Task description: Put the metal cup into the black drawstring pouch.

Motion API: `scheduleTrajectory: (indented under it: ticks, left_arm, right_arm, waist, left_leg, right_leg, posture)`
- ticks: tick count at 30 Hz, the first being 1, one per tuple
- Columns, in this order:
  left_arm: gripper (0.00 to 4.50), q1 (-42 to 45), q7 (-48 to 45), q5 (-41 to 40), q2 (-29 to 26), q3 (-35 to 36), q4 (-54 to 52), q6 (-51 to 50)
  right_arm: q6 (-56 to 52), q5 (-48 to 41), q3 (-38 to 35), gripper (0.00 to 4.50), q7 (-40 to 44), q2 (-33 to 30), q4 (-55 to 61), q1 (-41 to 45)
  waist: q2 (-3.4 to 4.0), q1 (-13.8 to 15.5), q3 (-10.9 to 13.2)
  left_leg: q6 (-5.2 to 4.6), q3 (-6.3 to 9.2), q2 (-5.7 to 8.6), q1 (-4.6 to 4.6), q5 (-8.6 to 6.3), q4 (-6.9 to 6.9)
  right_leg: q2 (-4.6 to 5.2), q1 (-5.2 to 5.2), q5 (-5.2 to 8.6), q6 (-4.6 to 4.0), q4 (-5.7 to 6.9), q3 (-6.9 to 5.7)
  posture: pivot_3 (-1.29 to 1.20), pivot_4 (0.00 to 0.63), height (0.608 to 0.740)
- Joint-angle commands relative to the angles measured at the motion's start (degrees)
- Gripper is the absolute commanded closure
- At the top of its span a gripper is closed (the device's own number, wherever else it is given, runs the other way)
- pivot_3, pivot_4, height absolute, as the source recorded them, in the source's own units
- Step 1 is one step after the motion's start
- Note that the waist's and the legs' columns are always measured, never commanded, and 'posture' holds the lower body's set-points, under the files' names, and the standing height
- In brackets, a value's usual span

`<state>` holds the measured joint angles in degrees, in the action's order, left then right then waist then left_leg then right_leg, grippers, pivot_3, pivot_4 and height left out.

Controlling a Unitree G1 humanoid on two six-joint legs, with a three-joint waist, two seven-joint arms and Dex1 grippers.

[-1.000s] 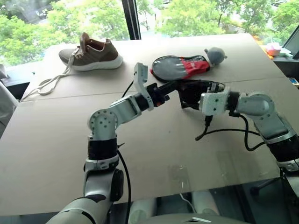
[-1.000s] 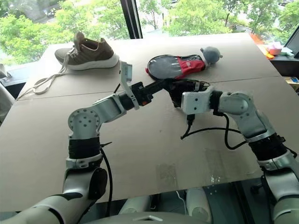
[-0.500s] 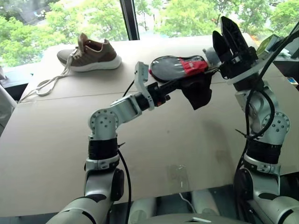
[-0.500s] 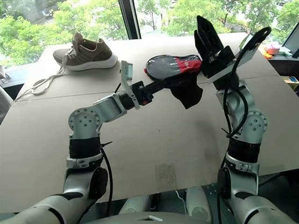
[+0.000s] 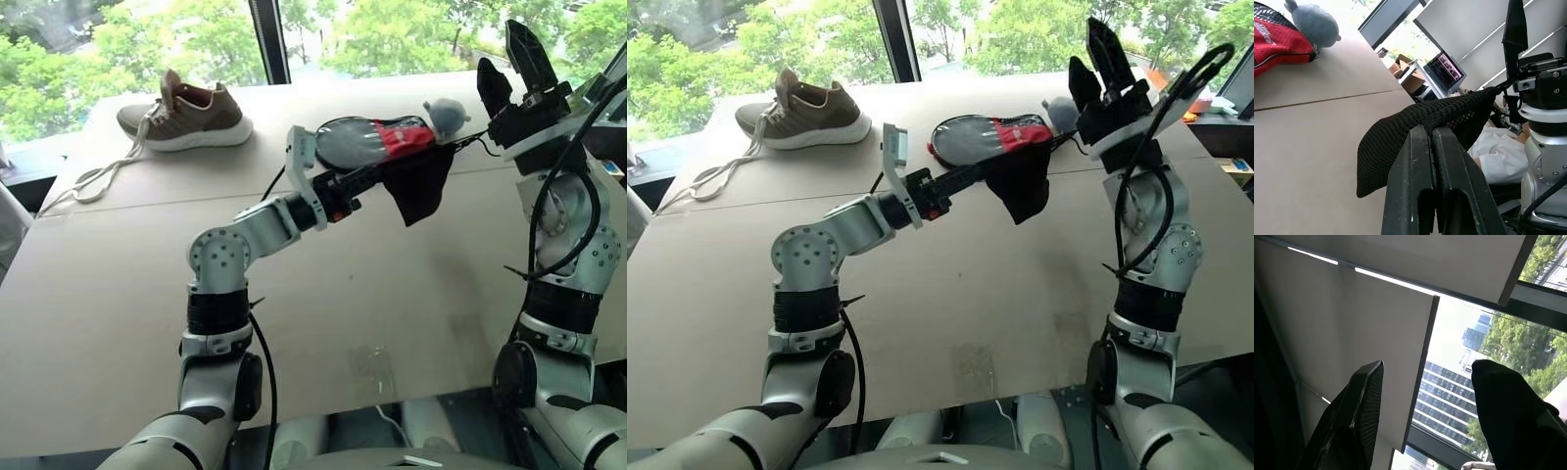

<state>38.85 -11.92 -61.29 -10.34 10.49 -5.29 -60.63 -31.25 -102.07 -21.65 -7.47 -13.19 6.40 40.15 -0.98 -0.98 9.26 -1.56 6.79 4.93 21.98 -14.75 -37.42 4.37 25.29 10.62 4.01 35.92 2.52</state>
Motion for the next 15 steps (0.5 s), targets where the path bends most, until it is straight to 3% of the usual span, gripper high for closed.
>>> scheduleTrajectory:
  ticks: [1, 2, 3, 11, 13, 15]
  left_arm:
    - [4.5, -1.0, 1.1, 0.4, -0.8, 1.5, -1.0, 0.5]
    - [4.5, -1.0, 1.2, 0.4, -0.7, 1.5, -1.0, 0.6]
    - [4.5, -1.0, 1.4, 0.3, -0.7, 1.5, -1.1, 0.6]
    - [4.5, -1.4, 2.2, -0.2, -0.4, 1.7, -1.7, 0.2]
    - [4.5, -1.5, 2.4, -0.3, -0.4, 1.7, -1.8, 0.2]
    - [4.5, -1.8, 2.4, -0.4, -0.5, 1.7, -2.0, 0.2]
  right_arm:
    - [-1.8, -0.4, -1.4, 0.43, 4.5, -2.6, 3.6, -0.2]
    - [-2.7, -0.3, -0.8, 0.08, 5.2, -3.1, 4.0, -0.6]
    - [-3.4, -0.1, -0.2, 0.02, 5.7, -3.5, 4.4, -0.9]
    - [-3.7, 2.8, 0.4, 0.02, 6.4, -3.7, 3.6, -1.6]
    - [-5.7, 8.1, 2.4, 0.02, 9.0, -6.3, 3.9, -3.0]
    - [-6.1, 19.5, 6.8, 0.02, 13.8, -10.5, 4.6, -5.6]
  waist:
    - [0.01, 0.0, 0.0]
    - [0.01, 0.0, 0.0]
    - [0.01, 0.0, 0.0]
    - [0.0, 0.2, 0.0]
    - [0.0, 0.2, 0.0]
    - [0.0, 0.3, 0.0]
  left_leg:
    - [0.0, -0.02, 0.0, -0.01, 0.0, 0.0]
    - [0.0, -0.03, -0.01, -0.01, 0.0, 0.0]
    - [0.0, 0.0, -0.02, 0.01, 0.0, 0.0]
    - [0.0, -0.04, -0.03, 0.0, 0.0, -0.01]
    - [0.0, -0.04, -0.03, 0.01, 0.0, -0.01]
    - [-0.01, -0.03, -0.02, 0.02, -0.01, -0.01]
  right_leg:
    - [0.0, 0.0, 0.0, 0.0, 0.0, 0.02]
    - [-0.01, 0.0, 0.0, 0.0, 0.0, 0.03]
    - [-0.01, 0.01, 0.0, 0.0, 0.0, 0.01]
    - [-0.01, 0.01, -0.01, 0.0, 0.01, 0.04]
    - [-0.01, 0.01, -0.01, 0.0, 0.0, 0.04]
    - [0.0, 0.0, -0.01, 0.0, -0.03, 0.02]
  posture:
    - [0.0, 0.15, 0.74]
    - [0.0, 0.15, 0.74]
    - [0.0, 0.15, 0.74]
    - [0.0, 0.15, 0.74]
    - [0.0, 0.15, 0.74]
    - [0.0, 0.15, 0.74]
